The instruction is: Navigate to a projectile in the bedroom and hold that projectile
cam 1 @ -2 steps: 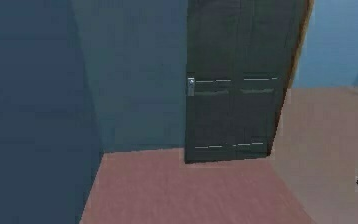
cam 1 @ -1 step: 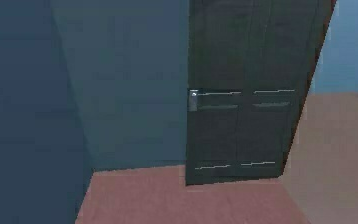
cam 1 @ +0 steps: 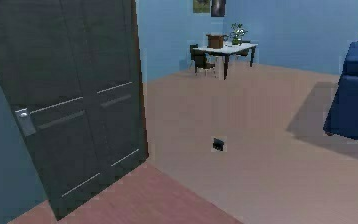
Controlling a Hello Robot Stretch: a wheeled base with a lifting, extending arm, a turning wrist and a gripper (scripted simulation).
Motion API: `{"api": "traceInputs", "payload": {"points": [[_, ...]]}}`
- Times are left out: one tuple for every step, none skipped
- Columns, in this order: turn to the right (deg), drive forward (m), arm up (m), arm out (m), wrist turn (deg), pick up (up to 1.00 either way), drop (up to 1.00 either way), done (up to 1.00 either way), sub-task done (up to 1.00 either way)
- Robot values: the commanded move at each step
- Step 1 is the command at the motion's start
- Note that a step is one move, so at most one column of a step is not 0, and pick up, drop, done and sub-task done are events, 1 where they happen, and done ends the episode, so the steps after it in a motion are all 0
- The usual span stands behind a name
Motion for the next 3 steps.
{"api": "traceInputs", "payload": {"points": [[30.0,0.00,0.00,0.00,0.0,0.00,0.00,0.00,0.00],[0.0,1.00,0.00,0.00,0.0,0.00,0.00,0.00,0.00],[3.0,0.00,0.00,0.00,0.0,0.00,0.00,0.00,0.00]]}}
